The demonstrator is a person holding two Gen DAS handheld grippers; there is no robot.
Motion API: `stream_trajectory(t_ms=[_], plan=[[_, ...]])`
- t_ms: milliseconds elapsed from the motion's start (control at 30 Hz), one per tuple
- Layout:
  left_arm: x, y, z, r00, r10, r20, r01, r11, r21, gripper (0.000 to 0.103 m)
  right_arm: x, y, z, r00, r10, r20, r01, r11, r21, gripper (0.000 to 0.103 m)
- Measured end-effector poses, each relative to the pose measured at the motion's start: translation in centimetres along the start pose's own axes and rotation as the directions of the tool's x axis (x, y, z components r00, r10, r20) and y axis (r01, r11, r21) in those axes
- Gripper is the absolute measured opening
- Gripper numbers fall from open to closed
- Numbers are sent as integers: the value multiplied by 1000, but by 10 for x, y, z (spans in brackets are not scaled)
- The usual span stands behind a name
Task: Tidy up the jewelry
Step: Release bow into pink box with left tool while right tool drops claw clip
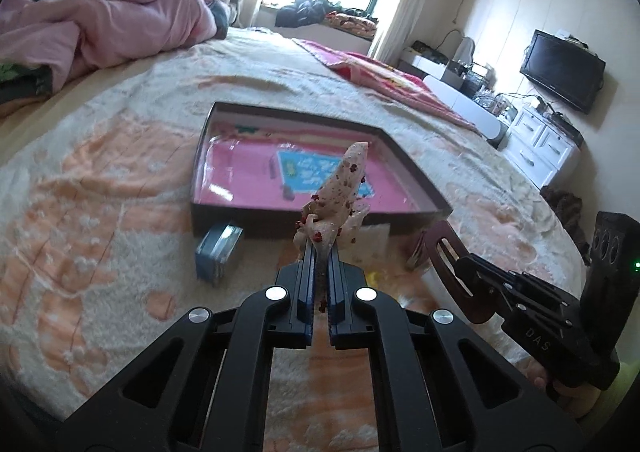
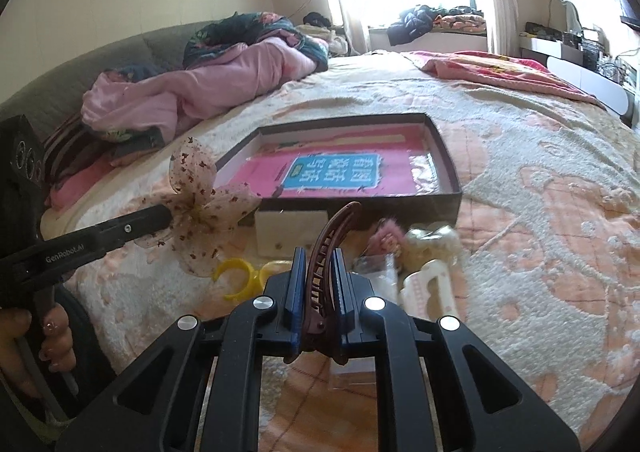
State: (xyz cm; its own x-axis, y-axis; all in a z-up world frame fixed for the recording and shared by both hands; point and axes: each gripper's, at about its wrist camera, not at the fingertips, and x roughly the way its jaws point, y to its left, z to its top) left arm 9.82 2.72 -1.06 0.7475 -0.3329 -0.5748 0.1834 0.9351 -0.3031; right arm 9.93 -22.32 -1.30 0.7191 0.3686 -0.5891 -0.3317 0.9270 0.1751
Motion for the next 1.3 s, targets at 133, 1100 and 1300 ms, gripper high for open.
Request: stream_trajectory(t_ms=[133,1100,1300], plan=[[3,-8,13,1000,-9,24,8,1000,13,1,-4,-7,9,1000,-18,24,18,1000,2,13],[89,41,66,993,114,-17,-115,990,-76,1,62,-59,88,996,-89,13,89,996,-14,13],[97,50,61,990,133,-50,-137,987,-84,1,86,-60,98,994,-108,-12,108,993,-50,13]])
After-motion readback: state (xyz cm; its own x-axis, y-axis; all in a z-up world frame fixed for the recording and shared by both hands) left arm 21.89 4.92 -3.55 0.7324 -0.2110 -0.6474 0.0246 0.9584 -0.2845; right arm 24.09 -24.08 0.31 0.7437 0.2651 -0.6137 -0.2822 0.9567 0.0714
